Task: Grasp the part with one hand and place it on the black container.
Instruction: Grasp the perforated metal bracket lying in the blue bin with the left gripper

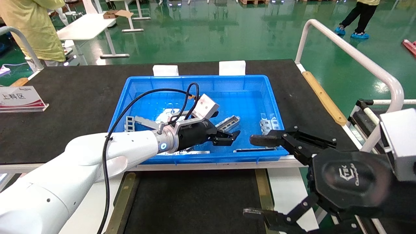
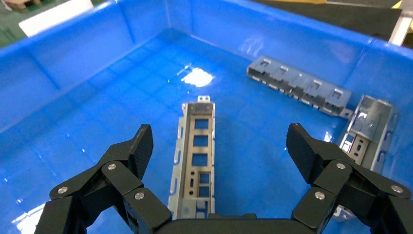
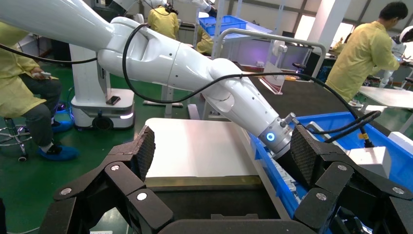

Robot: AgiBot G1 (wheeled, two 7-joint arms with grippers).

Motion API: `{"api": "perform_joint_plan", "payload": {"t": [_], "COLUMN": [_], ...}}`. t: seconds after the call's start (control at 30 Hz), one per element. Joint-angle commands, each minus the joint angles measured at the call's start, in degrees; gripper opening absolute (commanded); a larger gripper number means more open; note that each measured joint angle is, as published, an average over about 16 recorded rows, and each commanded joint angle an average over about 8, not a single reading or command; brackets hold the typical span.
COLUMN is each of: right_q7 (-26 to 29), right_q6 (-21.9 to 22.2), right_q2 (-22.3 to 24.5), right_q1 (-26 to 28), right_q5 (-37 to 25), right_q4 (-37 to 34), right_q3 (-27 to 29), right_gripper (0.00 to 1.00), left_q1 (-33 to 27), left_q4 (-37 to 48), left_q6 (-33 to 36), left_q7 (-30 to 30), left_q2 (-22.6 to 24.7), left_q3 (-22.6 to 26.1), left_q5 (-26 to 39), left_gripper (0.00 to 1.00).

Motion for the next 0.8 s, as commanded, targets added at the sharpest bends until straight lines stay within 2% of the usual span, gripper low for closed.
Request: {"api": "perform_joint_plan", "payload": {"t": [0.03, 0.13, 0.2, 0.8], "right_q7": [0.0, 0.0, 0.0, -0.01], "right_q6": [0.0, 0.0, 0.0, 0.01], "right_q2": [0.0, 0.0, 0.0, 0.01], "right_q1": [0.0, 0.0, 0.0, 0.01], "right_q5": [0.0, 0.0, 0.0, 0.01], "right_q4": [0.0, 0.0, 0.0, 0.0], "right_q3": [0.0, 0.0, -0.01, -0.02], "right_gripper": [0.48, 0.11, 0.0, 0.0], "left_q1": [-0.02, -0.15, -0.2, -0.09], "left_q4": [-0.44, -0.72, -0.84, -0.02], "left_q6": [-1.25, -2.53, -3.3, -8.38], "left_q7": [-1.4, -2.36, -2.8, -3.7], "left_q2": [-0.05, -0.1, -0.13, -0.21], "left_q3": [1.77, 3.9, 5.13, 12.79], "left_q5": [-0.95, -1.97, -2.63, -8.41], "left_gripper": [0.48, 0.11, 0.0, 0.0]}}
